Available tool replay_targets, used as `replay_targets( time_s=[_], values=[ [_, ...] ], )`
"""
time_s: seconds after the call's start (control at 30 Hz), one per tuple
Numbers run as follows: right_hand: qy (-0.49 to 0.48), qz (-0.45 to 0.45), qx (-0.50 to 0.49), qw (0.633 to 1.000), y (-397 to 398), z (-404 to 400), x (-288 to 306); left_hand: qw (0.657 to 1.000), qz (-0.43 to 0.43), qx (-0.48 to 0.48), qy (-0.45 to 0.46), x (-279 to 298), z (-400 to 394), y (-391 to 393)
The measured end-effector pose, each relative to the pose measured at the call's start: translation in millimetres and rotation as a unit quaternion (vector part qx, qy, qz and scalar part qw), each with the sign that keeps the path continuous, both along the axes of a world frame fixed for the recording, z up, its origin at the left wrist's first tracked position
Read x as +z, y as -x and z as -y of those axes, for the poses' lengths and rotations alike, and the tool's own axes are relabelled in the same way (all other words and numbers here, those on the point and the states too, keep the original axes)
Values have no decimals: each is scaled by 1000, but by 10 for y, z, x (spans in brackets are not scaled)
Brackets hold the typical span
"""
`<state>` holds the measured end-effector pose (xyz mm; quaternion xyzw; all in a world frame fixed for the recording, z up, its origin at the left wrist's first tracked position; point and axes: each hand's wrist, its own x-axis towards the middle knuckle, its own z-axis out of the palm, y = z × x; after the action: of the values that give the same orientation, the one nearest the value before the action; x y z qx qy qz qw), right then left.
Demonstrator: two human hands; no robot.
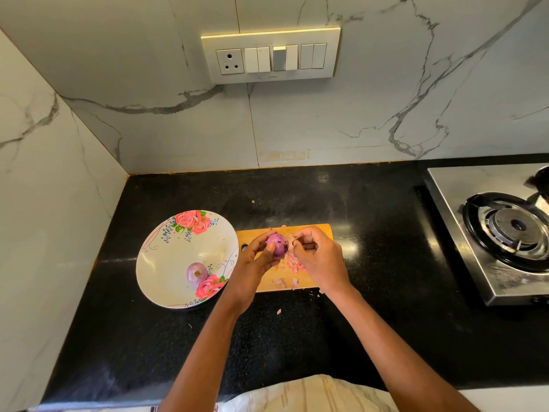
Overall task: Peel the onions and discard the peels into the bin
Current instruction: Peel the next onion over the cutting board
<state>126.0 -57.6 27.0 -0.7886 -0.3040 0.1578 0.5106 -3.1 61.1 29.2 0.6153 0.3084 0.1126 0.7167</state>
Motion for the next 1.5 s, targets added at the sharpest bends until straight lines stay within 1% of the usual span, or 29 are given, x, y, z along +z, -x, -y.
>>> replay_targets(
  time_s=[0.13,0.33,0.43,0.6,0.73,0.83,1.13,1.27,1.5],
  values=[
    [27,-5,4,1000,-43,41,16,999,-3,15,31,21,-15,-9],
    [47,24,61,997,-29,41,-15,999,-8,17,39,23,1,-17],
    [37,31,69,997,-20,26,-31,999,-9,20,39,13,-7,-11],
    [30,12,65,997,-25,26,-15,999,-18,23,37,23,-8,-7],
    [6,5,89,996,-7,35,25,999,-18,18,37,48,7,-8],
    [-5,10,81,997,-7,42,9,999,-23,11,29,55,-1,-2],
    [-28,78,53,995,51,23,24,1000,-18,9,-14,66,-8,-11],
    [-24,99,36,994,53,19,-1,1000,-13,11,2,91,21,3],
    [-7,77,48,996,23,30,0,998,-14,40,36,60,4,10]
  ],
)
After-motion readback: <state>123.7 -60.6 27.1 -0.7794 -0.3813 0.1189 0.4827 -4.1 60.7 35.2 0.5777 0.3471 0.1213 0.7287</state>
